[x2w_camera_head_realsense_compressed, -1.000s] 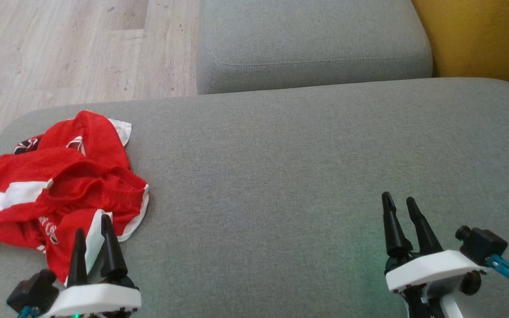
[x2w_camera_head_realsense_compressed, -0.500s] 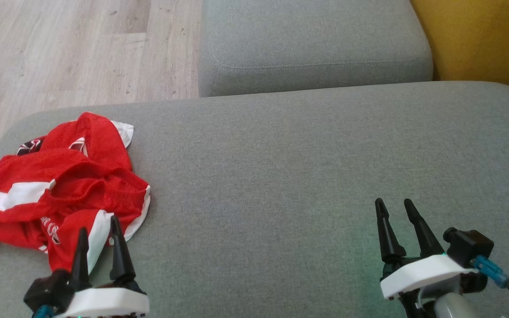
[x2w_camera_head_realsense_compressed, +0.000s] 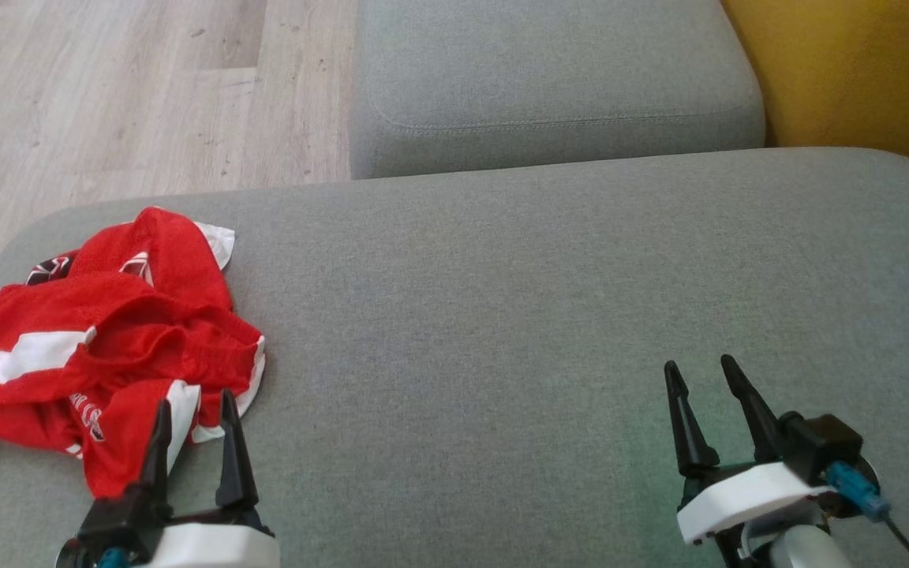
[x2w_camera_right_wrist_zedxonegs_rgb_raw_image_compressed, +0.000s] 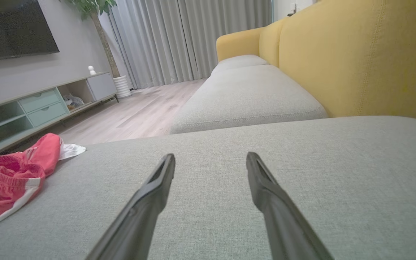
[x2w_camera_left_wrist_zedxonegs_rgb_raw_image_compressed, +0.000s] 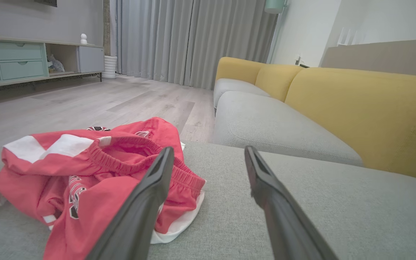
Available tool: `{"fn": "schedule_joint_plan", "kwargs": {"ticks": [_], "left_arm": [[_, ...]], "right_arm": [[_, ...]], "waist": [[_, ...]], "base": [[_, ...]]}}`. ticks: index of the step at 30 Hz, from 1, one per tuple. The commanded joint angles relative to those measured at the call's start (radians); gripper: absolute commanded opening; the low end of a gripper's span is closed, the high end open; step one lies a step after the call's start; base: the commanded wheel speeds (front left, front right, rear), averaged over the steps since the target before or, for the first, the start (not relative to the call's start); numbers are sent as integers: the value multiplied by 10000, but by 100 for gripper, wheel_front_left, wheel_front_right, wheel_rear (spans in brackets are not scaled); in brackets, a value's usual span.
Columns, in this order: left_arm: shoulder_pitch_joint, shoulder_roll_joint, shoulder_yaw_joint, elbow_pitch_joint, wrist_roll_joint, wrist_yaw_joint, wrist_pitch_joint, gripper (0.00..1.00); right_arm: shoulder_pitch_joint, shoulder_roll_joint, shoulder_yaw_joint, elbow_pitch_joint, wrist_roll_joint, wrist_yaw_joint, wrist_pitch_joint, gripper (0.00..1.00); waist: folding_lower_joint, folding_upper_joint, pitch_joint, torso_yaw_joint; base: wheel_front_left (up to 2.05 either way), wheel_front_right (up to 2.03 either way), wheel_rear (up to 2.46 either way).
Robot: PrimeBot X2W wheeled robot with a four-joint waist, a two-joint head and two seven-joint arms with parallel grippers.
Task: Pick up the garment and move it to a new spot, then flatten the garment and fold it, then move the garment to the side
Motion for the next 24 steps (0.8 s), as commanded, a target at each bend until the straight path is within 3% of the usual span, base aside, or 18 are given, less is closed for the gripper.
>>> {"fn": "schedule_joint_plan", "kwargs": {"ticks": [1, 12, 24], "left_arm": [[-172, 74, 252, -307, 329, 77, -167, 100], [-196, 79, 225, -78, 1588, 259, -490, 100], [-213, 79, 352, 29, 1577, 340, -490, 100]], "right_arm": [[-516, -83, 240, -269, -356, -7, -175, 100], [-581, -91, 353, -243, -1613, -7, -500, 100], [-621, -91, 209, -116, -1478, -7, -500, 100]], "waist": [[-1, 0, -5, -11], [-1, 0, 13, -100], [-1, 0, 67, -150]], "base": [[0, 0, 0], [0, 0, 0], [0, 0, 0]]}}
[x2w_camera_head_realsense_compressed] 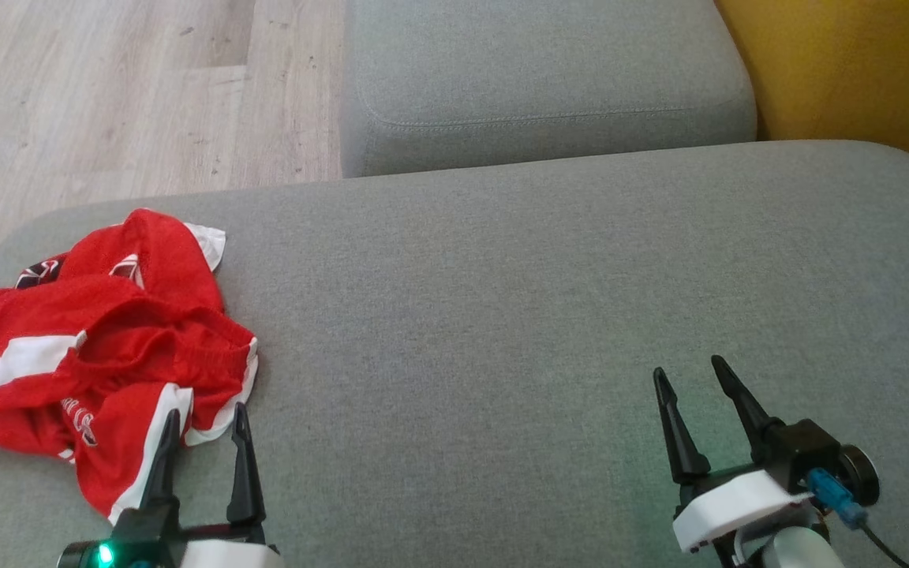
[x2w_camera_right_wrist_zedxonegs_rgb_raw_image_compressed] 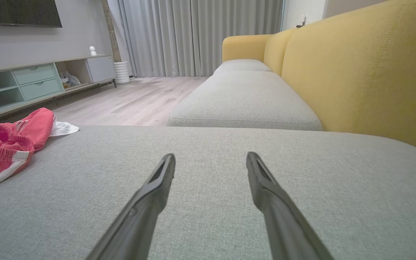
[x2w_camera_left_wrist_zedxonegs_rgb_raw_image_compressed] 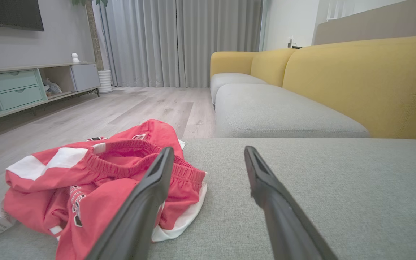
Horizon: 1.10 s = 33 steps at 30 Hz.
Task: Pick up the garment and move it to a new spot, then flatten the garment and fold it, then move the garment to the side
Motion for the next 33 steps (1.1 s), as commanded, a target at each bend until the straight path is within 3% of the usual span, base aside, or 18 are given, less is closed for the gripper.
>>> {"fn": "schedule_joint_plan", "kwargs": {"ticks": [1, 23, 33], "left_arm": [[-356, 72, 362, -271, 90, 74, -97, 100], [-411, 72, 400, -129, 57, 221, -97, 100], [-377, 72, 375, -303, 50, 190, -97, 100]], "right_arm": [[-588, -85, 208, -268, 0, -7, -118, 100], [-563, -85, 167, -180, 18, -7, -118, 100], [-357, -85, 509, -224, -21, -7, -118, 100]], "waist": [[-1, -1, -8, 3], [-1, -1, 2, 205], [-1, -1, -53, 1458]], "base": [[0, 0, 0], [0, 0, 0], [0, 0, 0]]}}
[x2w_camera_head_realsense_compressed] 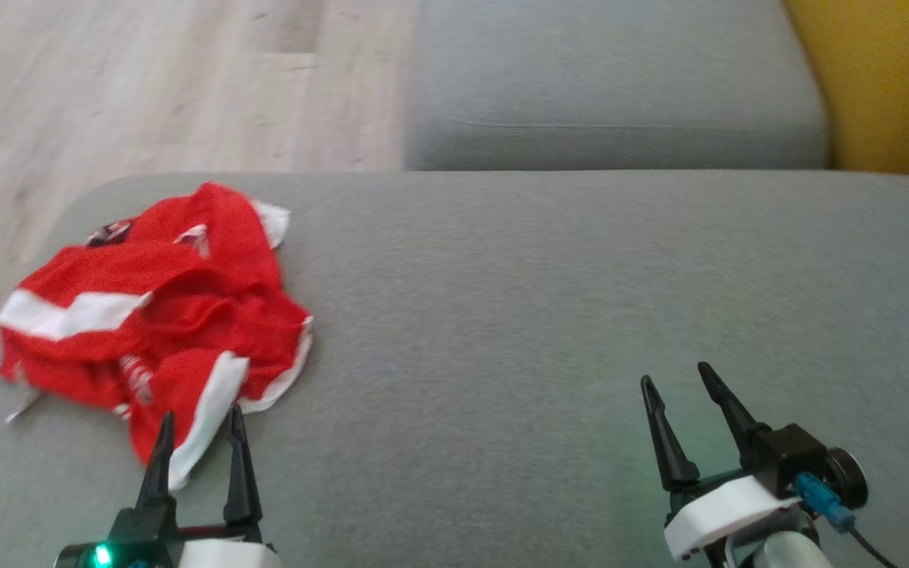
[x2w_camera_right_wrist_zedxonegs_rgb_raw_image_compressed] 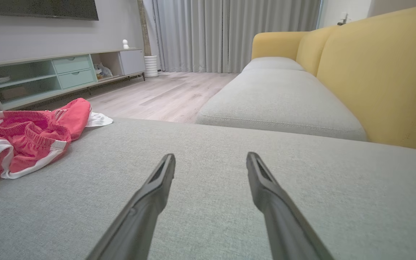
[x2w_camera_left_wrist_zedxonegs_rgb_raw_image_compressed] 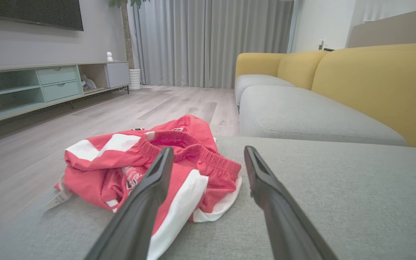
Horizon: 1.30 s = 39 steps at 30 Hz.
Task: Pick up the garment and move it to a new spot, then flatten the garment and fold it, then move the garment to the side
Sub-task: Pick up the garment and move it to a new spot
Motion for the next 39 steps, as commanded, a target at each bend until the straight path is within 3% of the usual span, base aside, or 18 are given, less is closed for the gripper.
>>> {"fn": "schedule_joint_plan", "kwargs": {"ticks": [1, 19, 24, 32, 39], "left_arm": [[-358, 70, 298, -342, 58, 36, -95, 100], [26, 70, 815, -592, 194, 73, -95, 100], [-152, 74, 1349, -1355, 335, 88, -95, 100], [-1945, 592, 1648, -2226, 711, -350, -95, 100], [-4937, 1199, 941, -391, 983, -1116, -95, 100]], "right_arm": [[-349, -79, 243, -335, -42, -7, -116, 100], [16, -79, 206, -405, -80, -7, -116, 100], [3, -79, 149, -428, -412, -7, -116, 100], [-246, -79, -316, -593, -1460, -7, -116, 100], [-732, -334, -758, -863, -2447, -7, -116, 100]], "waist": [[1, -1, -23, 626], [1, -1, 100, 3834], [1, -1, 511, 4046], [1, -1, 1608, 3957], [1, -1, 2874, 3830]], "base": [[0, 0, 0], [0, 0, 0], [0, 0, 0], [0, 0, 0], [0, 0, 0]]}}
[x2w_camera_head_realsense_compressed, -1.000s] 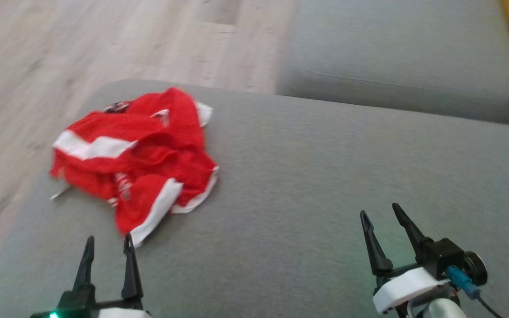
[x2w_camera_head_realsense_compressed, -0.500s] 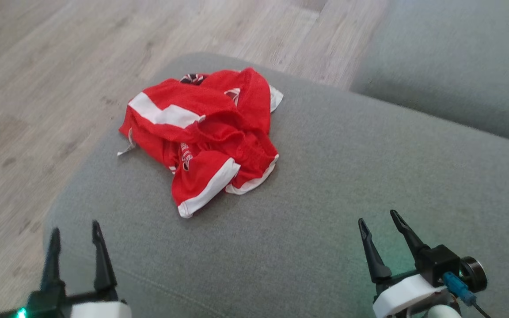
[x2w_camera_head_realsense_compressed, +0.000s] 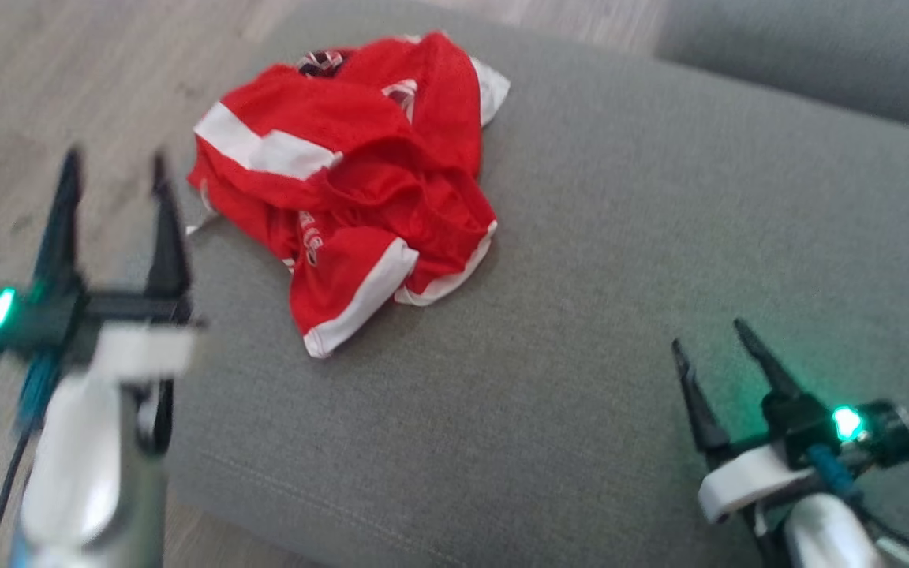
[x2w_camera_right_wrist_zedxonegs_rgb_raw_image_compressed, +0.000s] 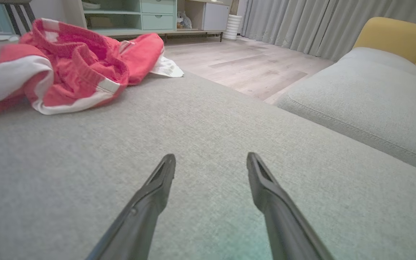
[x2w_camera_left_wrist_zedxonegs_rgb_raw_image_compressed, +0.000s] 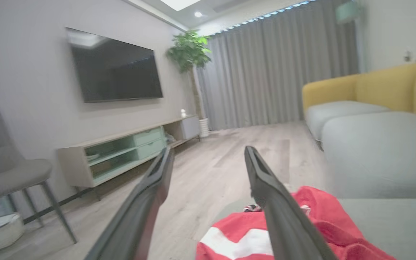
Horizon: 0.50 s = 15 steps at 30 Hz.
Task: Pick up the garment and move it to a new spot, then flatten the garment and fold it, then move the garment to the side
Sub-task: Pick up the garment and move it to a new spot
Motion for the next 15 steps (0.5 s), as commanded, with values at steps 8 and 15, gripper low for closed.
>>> {"fn": "schedule_joint_plan", "kwargs": {"ticks": [8, 15], "left_arm": [[-4126, 24, -1150, 4122, 544, -405, 1024, 100], [-5208, -387, -1978, 6957, 285, -603, 1773, 100]], "right_arm": [[-714, -1335, 9, -826, -243, -7, -109, 100], [-471, -1889, -283, -1121, -235, -7, -109, 100]], "waist": [[-3, 0, 1789, 11], [-3, 0, 2281, 187]], "base": [[0, 0, 0], [0, 0, 0]]}}
